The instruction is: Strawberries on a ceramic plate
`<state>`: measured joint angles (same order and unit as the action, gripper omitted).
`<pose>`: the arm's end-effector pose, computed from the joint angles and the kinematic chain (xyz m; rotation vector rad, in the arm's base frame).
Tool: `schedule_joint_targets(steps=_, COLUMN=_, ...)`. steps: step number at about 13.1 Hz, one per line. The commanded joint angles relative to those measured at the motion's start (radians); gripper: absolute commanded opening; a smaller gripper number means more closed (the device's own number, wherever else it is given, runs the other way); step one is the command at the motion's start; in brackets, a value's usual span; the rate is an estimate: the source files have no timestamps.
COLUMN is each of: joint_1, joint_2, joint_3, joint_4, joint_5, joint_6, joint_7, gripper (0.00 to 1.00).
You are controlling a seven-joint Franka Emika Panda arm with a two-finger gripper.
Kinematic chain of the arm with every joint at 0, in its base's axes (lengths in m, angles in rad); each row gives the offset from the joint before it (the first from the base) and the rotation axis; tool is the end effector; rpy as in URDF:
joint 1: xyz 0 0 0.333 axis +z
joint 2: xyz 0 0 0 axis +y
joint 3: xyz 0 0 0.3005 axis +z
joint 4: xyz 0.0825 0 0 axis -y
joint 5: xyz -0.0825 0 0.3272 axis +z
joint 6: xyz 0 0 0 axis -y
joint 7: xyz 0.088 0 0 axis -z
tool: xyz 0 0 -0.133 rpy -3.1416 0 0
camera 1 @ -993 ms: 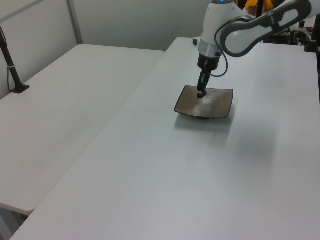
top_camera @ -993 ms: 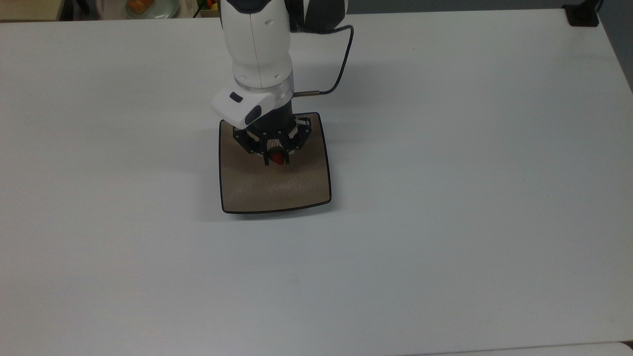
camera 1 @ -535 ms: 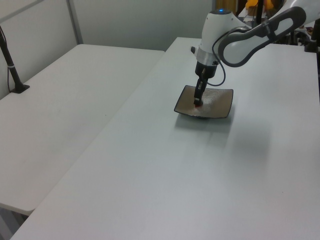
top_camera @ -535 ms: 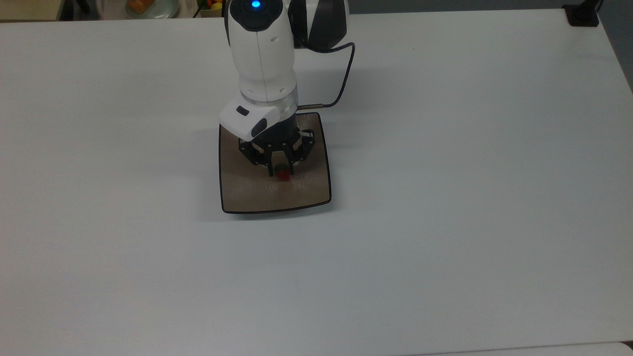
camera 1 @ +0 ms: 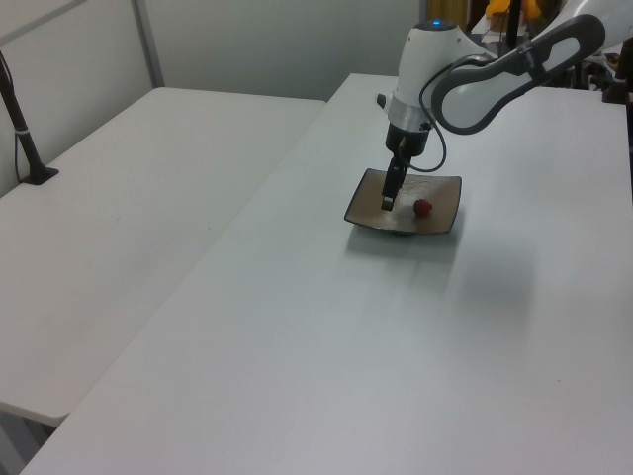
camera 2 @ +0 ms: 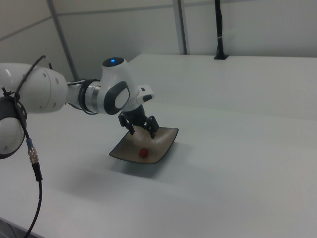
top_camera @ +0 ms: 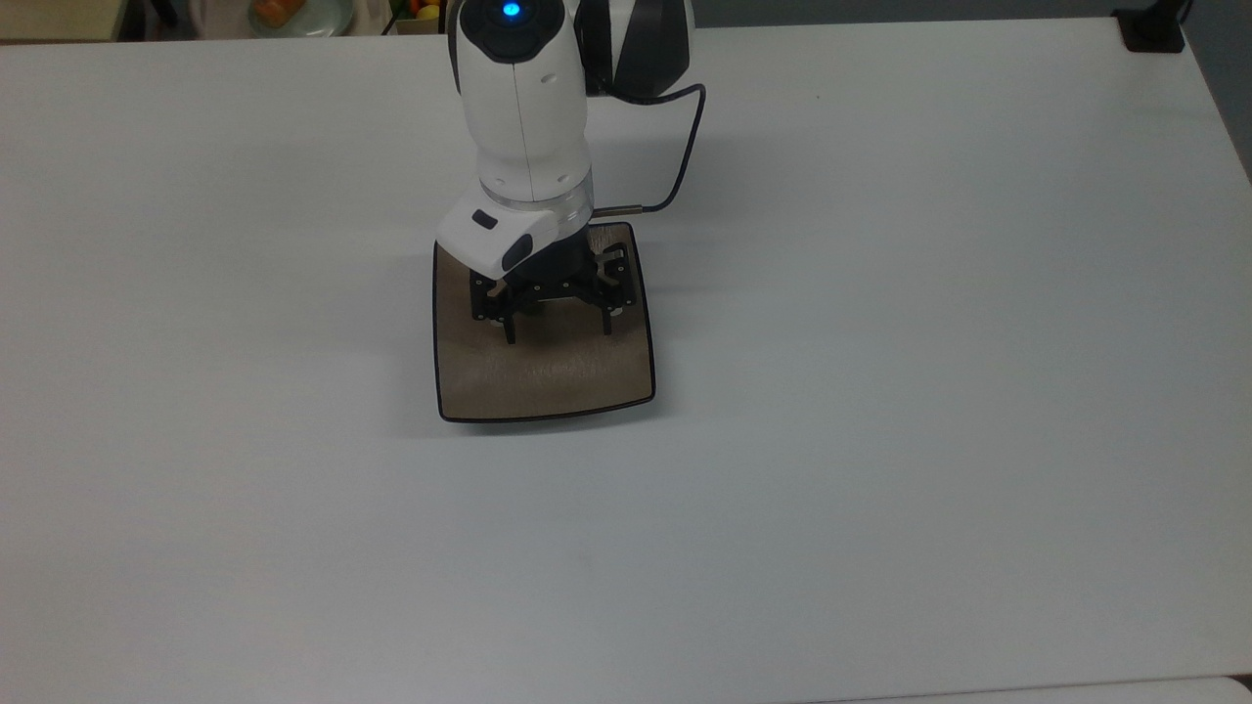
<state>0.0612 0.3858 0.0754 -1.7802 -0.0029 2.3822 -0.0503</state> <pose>0.6159 0.0805 0.3548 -3.0763 -0.2779 -0.3349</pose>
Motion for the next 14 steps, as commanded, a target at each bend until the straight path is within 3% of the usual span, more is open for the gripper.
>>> schedule_joint_targets(steps=1, joint_1=0.009, joint_2=-0.094, joint_3=-0.008, joint_4=-0.007, joint_5=-0.011, joint_6=-0.116, joint_7=0.007, gripper=1.00)
schedule_joint_targets(steps=8, joint_1=0.002, joint_2=-0.295, joint_3=-0.014, joint_4=0.044, joint_5=-0.009, joint_6=-0.435, joint_7=-0.005, gripper=1.00)
schedule_joint_targets(steps=12, joint_1=0.012, joint_2=-0.355, joint_3=-0.045, joint_4=0.076, joint_5=0.008, joint_6=-0.570, joint_7=0.001, gripper=1.00)
schedule_joint_targets(steps=14, joint_1=0.014, joint_2=-0.395, joint_3=-0.048, joint_4=0.078, joint_5=0.070, joint_6=-0.628, joint_7=0.009, gripper=1.00)
